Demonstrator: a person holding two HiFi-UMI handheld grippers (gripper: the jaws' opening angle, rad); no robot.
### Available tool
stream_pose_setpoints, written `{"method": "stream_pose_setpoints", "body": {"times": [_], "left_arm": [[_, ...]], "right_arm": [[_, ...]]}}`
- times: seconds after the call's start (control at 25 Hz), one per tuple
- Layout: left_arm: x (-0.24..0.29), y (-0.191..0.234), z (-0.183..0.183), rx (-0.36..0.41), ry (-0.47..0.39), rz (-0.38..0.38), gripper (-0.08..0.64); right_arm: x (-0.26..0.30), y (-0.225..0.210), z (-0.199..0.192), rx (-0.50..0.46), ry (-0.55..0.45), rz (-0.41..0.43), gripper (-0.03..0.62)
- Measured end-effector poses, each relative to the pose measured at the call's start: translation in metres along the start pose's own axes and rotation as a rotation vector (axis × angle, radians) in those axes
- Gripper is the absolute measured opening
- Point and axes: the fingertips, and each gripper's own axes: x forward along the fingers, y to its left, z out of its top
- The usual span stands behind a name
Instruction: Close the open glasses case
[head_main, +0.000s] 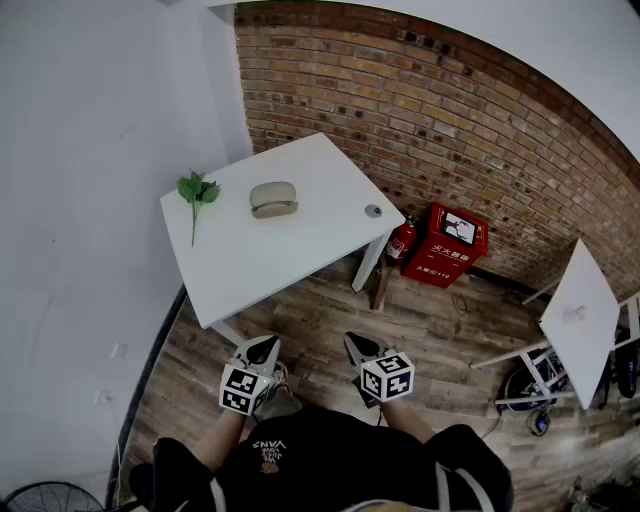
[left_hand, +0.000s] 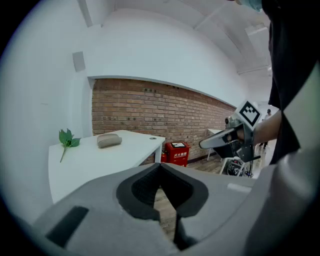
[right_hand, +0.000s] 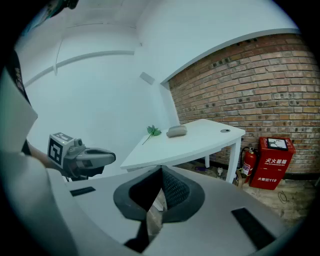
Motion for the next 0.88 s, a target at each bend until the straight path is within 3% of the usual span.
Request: {"method": "stream_pose_setpoints", "body": {"times": [0.4,0.44,0.48,0.52,0.56,0.88], "left_arm": [[0.012,0.024,0.015,-0.008,-0.037,-0.014,0.003],[0.016,0.029,0.016,-0.017,-0.04,-0.019,0.038],[0.019,0.035,0.017,-0.031,-0.038,-0.026,0.163],[0.023,0.04,0.018,-0.044,-0.032,-0.032,0.262],[0.026,0.046,0.019,-0.051,-0.026,-0.036,0.272],[0.054,0.104,0.032,-0.04,-0.009,-0.069,0.288]], "right_arm": [[0.021,-0.007,0.024,0.023,-0.039,0.015,0.002],[0.026,-0.008,0.029,0.037,-0.049,0.025,0.002],[0.033,-0.008,0.033,0.048,-0.054,0.035,0.023],[0.039,-0.008,0.037,0.053,-0.055,0.045,0.119],[0.046,-0.009,0.04,0.056,-0.053,0.051,0.192],[0.11,-0.021,0.078,0.07,-0.053,0.019,0.249]]}}
